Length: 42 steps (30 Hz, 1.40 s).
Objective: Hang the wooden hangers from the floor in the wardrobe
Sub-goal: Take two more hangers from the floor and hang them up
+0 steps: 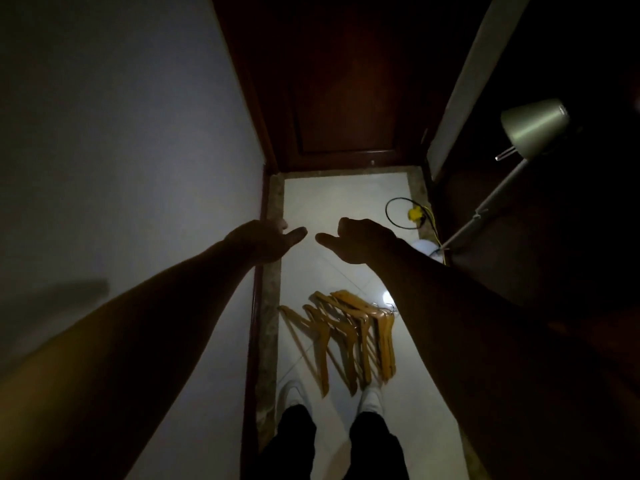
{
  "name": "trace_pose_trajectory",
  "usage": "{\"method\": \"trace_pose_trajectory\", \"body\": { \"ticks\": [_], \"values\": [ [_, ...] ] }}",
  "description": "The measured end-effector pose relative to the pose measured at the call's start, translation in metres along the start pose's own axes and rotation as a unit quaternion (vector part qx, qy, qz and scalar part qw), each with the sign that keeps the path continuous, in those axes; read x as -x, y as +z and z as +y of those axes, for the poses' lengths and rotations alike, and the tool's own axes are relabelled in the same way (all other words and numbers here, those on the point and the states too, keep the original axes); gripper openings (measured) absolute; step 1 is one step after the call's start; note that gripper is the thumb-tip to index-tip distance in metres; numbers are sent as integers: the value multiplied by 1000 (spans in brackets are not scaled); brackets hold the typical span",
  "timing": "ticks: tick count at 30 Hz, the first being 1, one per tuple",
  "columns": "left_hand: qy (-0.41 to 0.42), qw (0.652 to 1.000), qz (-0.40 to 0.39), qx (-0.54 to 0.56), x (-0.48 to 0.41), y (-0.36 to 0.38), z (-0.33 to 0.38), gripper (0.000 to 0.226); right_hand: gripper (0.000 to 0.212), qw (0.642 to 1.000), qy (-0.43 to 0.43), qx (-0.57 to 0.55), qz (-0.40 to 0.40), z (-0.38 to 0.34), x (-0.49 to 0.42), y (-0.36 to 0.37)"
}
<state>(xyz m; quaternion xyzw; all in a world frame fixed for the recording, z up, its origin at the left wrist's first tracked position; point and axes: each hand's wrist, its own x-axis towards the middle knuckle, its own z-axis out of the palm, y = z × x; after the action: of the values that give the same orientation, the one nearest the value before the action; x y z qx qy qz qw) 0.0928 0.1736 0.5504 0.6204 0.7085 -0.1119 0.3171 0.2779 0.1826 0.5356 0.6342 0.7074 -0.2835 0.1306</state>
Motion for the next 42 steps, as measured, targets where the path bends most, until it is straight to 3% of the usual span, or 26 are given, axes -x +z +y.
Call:
{"method": "trace_pose_trajectory", "body": {
  "ticks": [10, 18, 22, 26, 29, 35, 42],
  "values": [
    [54, 995, -75, -37, -47, 43, -22, 77, 75, 990, 93, -100, -19, 11, 6, 64],
    [46, 988, -141, -42, -72, 116, -36, 77, 33, 977, 90, -153, -119, 24, 6, 129],
    [34, 985, -170, -18, -85, 150, -43, 69, 39, 962, 100, -151, -205, 28, -9, 167],
    [23, 978, -205, -19, -96, 185, -55, 69, 64, 944, 161, -201, -206, 36, -30, 233],
    [6, 971, -238, -18, -107, 214, -61, 69, 73, 921, 195, -226, -250, 47, -46, 270],
    [7, 956, -289, -57, -163, 290, -67, 63, 60, 902, 224, -256, -267, 79, -89, 358],
    [4, 946, -313, -85, -243, 388, -88, 72, 66, 902, 225, -214, -301, 111, -135, 465]
  ]
}}
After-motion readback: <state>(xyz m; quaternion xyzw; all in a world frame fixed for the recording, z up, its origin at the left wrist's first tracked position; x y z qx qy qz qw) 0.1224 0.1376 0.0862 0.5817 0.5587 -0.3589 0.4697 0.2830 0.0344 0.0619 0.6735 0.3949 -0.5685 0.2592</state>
